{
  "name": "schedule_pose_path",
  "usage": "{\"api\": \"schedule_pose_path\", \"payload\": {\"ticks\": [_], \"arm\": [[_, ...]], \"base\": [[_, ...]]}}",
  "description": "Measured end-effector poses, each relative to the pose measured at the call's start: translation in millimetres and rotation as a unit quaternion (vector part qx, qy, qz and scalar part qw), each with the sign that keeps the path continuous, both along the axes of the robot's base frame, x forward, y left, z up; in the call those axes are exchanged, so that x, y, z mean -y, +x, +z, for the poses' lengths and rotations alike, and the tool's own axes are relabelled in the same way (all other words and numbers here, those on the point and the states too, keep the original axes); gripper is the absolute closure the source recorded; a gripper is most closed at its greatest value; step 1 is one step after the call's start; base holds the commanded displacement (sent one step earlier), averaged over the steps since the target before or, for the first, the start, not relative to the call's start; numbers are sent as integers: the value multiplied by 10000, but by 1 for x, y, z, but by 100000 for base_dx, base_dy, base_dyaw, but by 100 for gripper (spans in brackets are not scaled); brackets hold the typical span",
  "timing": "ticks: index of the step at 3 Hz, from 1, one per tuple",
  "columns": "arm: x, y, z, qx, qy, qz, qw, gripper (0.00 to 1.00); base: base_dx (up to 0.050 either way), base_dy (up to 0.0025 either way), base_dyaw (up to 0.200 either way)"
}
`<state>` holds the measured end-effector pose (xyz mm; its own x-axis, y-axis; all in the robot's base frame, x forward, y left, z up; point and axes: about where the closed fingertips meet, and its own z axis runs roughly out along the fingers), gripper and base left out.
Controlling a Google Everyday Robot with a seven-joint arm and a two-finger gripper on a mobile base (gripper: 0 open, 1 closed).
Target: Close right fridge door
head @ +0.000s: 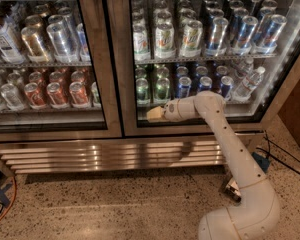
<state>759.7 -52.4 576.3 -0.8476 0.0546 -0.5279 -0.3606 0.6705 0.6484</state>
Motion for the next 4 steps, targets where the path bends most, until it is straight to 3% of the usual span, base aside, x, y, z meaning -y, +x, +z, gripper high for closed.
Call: {"api": "schedule_pose_path", "payload": {"ticks": [3, 4], "arm": [[0, 0, 0, 0, 0, 1, 10000, 11], [0, 0, 0, -1, 0, 1, 10000, 0]], "base": [[0, 0, 0], [0, 0, 0]]}}
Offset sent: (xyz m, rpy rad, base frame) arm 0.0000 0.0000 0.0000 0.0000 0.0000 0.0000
